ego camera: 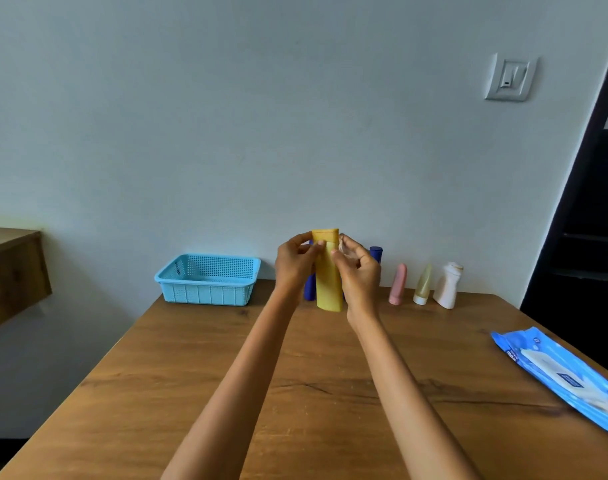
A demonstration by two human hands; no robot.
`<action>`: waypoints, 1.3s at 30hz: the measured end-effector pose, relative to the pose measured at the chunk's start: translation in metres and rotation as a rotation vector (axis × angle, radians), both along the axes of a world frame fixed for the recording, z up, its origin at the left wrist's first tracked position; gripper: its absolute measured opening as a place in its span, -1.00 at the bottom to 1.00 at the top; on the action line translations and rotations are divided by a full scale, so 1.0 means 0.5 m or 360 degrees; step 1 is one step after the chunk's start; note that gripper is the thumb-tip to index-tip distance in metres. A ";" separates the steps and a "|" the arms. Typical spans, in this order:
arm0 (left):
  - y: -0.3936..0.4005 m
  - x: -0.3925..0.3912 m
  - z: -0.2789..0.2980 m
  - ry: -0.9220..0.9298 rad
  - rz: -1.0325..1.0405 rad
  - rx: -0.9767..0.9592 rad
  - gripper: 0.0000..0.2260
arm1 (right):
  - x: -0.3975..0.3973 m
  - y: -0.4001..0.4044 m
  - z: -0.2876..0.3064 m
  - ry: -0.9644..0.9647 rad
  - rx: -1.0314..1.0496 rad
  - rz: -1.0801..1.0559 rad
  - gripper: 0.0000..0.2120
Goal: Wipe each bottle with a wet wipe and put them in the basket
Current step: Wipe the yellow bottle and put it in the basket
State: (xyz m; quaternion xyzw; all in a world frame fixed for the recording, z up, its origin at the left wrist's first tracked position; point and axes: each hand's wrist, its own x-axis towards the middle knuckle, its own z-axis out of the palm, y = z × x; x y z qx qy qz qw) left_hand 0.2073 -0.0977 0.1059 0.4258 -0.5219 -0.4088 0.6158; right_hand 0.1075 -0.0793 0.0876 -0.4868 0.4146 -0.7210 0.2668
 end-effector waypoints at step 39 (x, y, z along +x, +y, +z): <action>0.029 0.075 0.041 0.0696 -0.0899 -0.0184 -0.58 | 0.024 0.080 0.072 0.1101 -0.0788 -0.0194 -0.78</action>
